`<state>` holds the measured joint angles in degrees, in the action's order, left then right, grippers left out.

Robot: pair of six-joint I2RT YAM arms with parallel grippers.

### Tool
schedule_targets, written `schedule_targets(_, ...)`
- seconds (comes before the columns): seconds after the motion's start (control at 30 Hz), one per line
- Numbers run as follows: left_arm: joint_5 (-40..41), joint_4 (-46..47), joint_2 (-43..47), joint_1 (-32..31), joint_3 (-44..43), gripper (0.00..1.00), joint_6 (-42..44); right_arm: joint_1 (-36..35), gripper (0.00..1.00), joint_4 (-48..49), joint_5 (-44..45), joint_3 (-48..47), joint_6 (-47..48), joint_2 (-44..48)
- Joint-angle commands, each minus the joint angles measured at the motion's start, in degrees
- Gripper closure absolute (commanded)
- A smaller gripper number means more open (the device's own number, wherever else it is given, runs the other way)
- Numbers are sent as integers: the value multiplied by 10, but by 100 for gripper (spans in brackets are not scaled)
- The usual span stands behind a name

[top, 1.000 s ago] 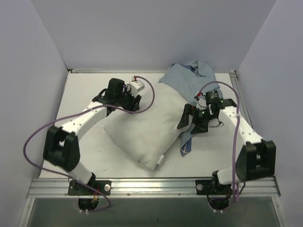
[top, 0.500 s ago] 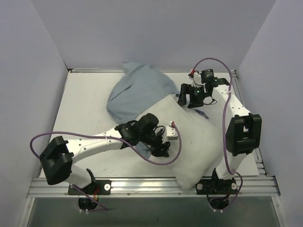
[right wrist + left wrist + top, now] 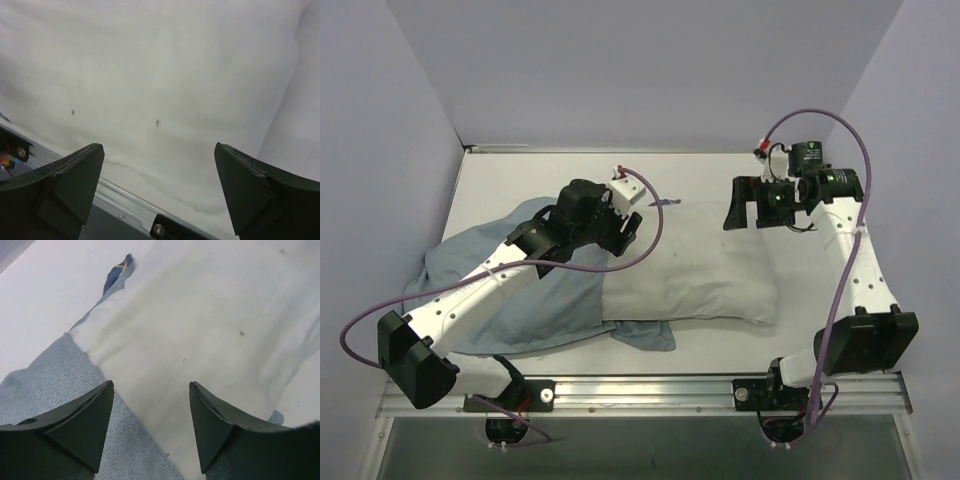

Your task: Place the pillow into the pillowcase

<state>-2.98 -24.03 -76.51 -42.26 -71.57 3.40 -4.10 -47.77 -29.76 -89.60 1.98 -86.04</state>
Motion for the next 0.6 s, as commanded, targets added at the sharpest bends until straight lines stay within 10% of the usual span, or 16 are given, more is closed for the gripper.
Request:
schedule_targets(0.0, 89, -113, 2, 2, -16, 29, 16, 39, 0, -121, 28, 53, 34, 21)
schedule_targets(0.4, 148, -193, -74, 23, -22, 46, -17, 131, 6, -138, -141, 127, 42, -103)
schedule_targets(0.57, 74, -183, -99, 36, -80, 79, -30, 131, 51, -137, -209, 131, 55, -135)
